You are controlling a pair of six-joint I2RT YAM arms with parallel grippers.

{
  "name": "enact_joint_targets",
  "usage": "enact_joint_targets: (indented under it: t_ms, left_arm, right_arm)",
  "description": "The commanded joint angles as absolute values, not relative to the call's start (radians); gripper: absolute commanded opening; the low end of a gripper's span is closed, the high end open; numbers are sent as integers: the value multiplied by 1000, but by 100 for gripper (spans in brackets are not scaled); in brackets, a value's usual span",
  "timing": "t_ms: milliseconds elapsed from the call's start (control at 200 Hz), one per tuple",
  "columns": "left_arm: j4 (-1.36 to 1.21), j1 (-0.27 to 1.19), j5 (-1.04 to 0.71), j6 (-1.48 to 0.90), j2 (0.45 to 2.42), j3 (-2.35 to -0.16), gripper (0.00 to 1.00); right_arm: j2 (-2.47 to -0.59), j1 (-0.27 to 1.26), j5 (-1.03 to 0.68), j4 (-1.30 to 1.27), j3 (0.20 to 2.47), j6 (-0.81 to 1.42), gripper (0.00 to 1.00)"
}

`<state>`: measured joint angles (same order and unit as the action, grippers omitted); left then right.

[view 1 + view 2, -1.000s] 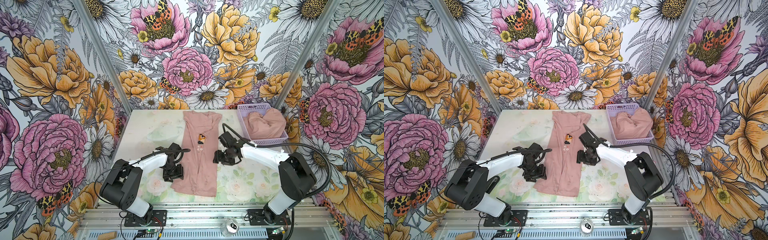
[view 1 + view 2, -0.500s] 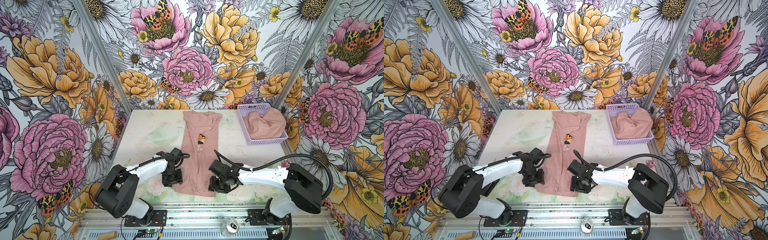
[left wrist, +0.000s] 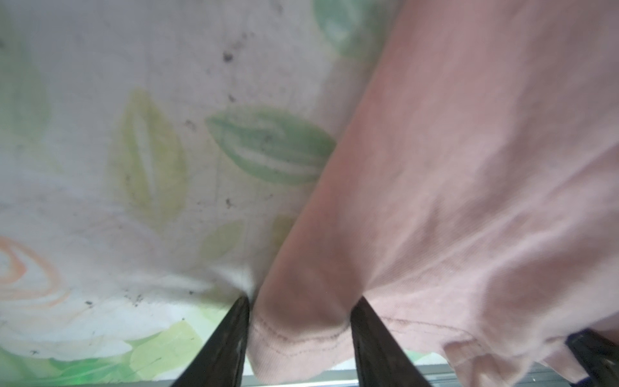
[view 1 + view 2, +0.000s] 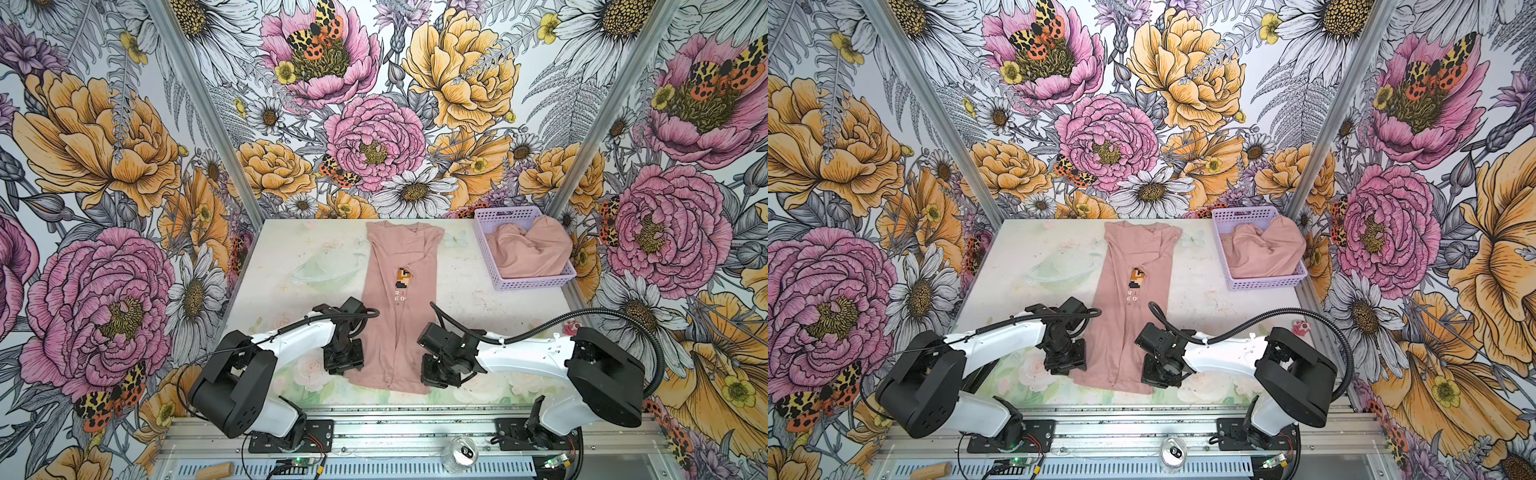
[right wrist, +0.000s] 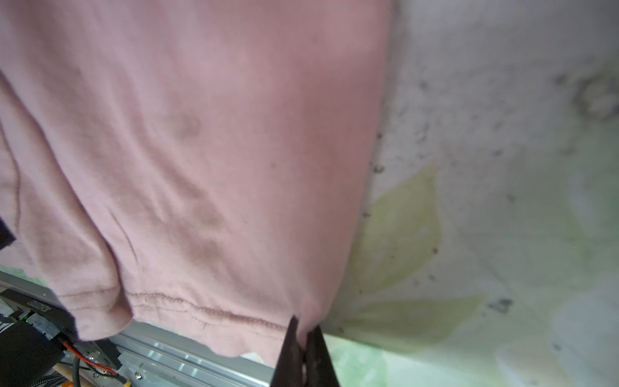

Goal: Fold and stack the mixed laundry pile
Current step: 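Grasp the near hem corners with both grippers, then lift the hem with both grippers and fold it toward the collar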

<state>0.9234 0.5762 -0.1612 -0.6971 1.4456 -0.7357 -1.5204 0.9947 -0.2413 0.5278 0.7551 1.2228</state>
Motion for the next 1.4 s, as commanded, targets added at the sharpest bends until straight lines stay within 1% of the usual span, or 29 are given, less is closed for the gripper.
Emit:
enact_joint_targets:
  t_ms: [0, 155, 275, 325, 430, 550, 696, 841, 936, 1081, 1211, 1306, 1396]
  left_arm:
    - [923, 606, -151, -715, 1455, -698, 43]
    - [924, 611, -149, -722, 1457, -693, 31]
    - [924, 618, -159, -731, 1444, -686, 18]
    - [923, 626, -167, -738, 1436, -683, 13]
    - [926, 653, -192, -761, 1417, -670, 6]
    - [928, 694, -224, -814, 1370, -634, 0]
    - [957, 718, -237, -881, 1273, -595, 0]
    - [993, 710, -226, -886, 1225, -663, 0]
    - [1016, 696, -220, -853, 1253, -747, 0]
    - [1055, 646, -221, -780, 1303, -866, 0]
    - [1082, 588, -232, -695, 1368, -967, 0]
    - [1092, 557, -250, -629, 1432, -1044, 0]
    - [1097, 529, -254, -585, 1488, -1112, 0]
  right_arm:
    - [-1495, 989, -226, 523, 732, 1229, 0]
    - [-1477, 983, -230, 528, 727, 1229, 0]
    - [-1461, 981, -230, 541, 726, 1226, 0]
    - [-1448, 981, -230, 548, 724, 1226, 0]
    - [-1418, 981, -233, 570, 719, 1226, 0]
    - [-1373, 983, -238, 604, 719, 1232, 0]
    - [-1330, 989, -248, 637, 719, 1244, 0]
    - [-1308, 989, -255, 672, 749, 1246, 0]
    - [-1299, 981, -255, 693, 785, 1243, 0]
    - [-1286, 926, -266, 705, 828, 1221, 0]
    - [-1302, 848, -295, 719, 880, 1161, 0]
    - [-1342, 798, -320, 725, 931, 1109, 0]
    - [-1384, 719, -341, 733, 983, 1062, 0]
